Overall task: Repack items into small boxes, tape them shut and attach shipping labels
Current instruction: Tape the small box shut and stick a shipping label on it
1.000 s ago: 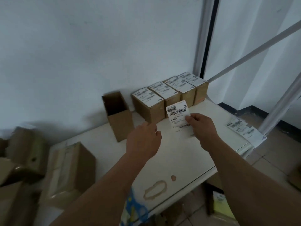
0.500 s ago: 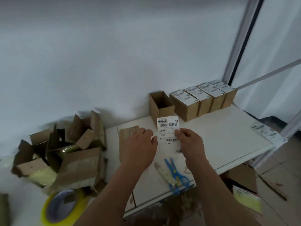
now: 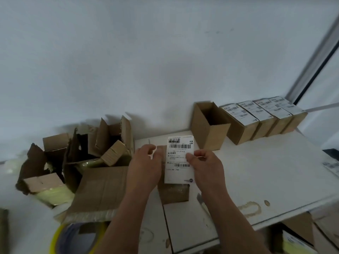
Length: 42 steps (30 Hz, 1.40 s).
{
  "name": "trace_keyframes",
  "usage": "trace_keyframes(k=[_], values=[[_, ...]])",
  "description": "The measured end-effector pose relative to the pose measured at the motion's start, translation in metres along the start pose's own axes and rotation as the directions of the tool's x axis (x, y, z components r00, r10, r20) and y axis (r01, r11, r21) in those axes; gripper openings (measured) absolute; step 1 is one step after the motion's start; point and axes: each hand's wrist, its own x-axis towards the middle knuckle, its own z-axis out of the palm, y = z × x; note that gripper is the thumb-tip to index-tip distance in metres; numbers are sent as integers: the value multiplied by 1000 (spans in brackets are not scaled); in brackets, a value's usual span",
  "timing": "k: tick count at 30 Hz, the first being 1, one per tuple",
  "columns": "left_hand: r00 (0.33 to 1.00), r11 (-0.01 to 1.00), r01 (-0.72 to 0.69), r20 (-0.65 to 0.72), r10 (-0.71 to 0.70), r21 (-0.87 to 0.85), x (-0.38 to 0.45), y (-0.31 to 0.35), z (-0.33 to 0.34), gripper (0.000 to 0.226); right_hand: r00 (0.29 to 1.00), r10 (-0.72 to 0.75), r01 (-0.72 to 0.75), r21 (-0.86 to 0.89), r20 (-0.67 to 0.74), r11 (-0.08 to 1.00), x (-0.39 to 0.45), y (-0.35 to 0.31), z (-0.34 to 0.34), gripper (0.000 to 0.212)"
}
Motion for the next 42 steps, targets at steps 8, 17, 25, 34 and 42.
trace_keyframes(k=[8, 17, 25, 34, 42], values=[[969, 956, 198, 190, -158, -216, 9, -13, 13, 28, 1000, -23, 27, -196, 20, 980, 15, 10, 16, 20], [971, 950, 205, 170, -168, -234, 8, -10, 20, 17, 998, -22, 36, -267, 57, 963, 14, 13, 14, 19], [982, 975, 162, 123, -144, -151, 8, -12, 25, 17, 993, -92, 113, -475, 68, 873, 14, 15, 22, 21], [993, 995, 83, 86, -79, -46, 10, -17, 32, 25, 990, -129, 134, -585, 50, 800, 11, 12, 22, 18], [997, 998, 55, 62, -53, -18, 11, -20, 36, 29, 991, -105, 132, -587, 79, 799, 17, 23, 23, 26]])
